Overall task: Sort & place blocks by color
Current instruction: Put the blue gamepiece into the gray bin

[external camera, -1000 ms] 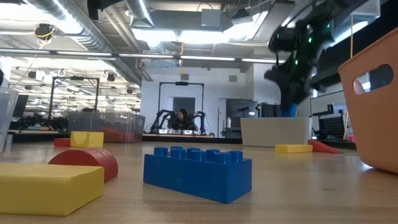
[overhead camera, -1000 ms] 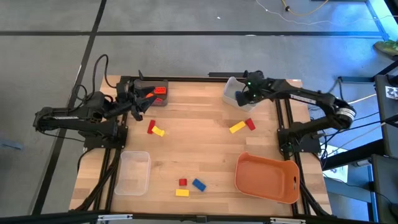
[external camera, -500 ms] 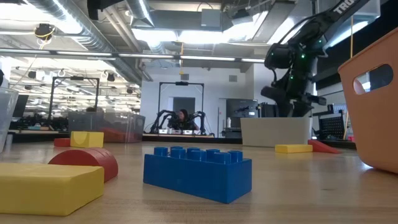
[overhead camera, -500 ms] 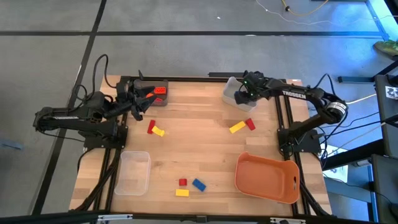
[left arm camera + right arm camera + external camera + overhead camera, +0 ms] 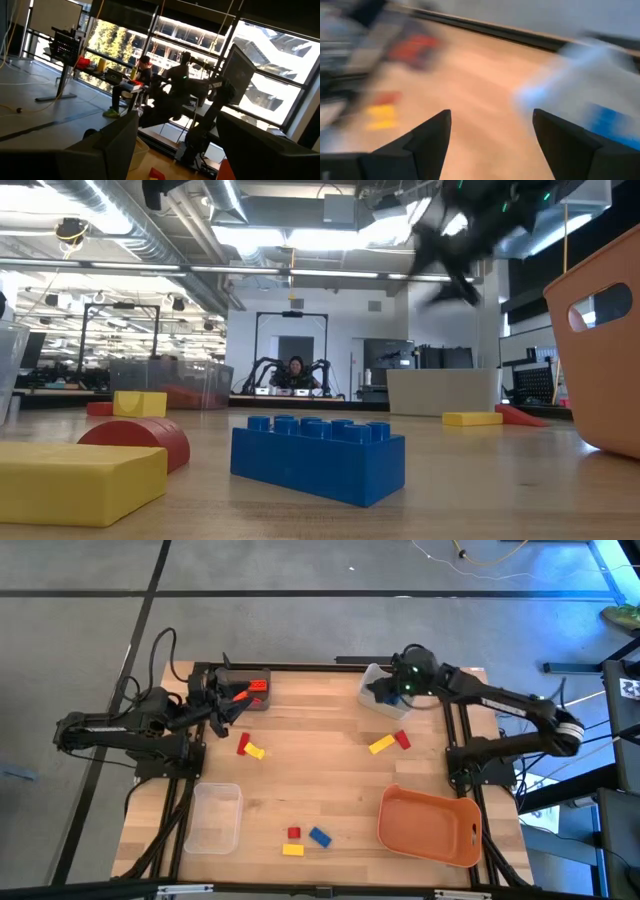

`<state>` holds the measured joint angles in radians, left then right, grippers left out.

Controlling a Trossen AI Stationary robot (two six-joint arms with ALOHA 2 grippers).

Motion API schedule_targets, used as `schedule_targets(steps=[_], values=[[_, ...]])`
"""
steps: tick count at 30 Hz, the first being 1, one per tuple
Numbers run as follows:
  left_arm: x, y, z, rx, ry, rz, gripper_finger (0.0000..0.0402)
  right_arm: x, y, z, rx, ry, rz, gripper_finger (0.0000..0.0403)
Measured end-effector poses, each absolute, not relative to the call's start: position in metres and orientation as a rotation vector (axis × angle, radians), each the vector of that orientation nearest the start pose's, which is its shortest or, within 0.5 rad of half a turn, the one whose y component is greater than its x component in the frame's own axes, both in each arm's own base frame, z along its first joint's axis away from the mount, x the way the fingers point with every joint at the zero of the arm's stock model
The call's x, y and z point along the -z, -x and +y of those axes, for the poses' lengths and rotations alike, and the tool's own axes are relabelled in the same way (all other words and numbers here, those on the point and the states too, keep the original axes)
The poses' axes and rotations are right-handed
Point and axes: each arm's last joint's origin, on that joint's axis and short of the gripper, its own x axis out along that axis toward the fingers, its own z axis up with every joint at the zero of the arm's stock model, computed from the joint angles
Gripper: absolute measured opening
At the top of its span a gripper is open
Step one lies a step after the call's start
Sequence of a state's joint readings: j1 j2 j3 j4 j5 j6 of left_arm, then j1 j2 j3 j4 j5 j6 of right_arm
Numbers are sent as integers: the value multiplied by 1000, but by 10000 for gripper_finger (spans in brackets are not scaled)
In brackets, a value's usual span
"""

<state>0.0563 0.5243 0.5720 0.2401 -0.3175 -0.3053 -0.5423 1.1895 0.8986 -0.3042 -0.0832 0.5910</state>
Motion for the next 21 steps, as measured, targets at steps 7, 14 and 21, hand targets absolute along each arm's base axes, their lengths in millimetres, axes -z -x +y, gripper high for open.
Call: schedule_targets(steps=[7,14,21], values=[[-334,-124,16,-328,333,-341,260,-332,-240,-66,159,-571,122,277],[-334,-124,16,-340,261,-329,260,-347,-246,-41,130,-495,-21,277],[-334,-124,15,-313,260,-327,260,-346,-249,-35,133,-621,-26,277]])
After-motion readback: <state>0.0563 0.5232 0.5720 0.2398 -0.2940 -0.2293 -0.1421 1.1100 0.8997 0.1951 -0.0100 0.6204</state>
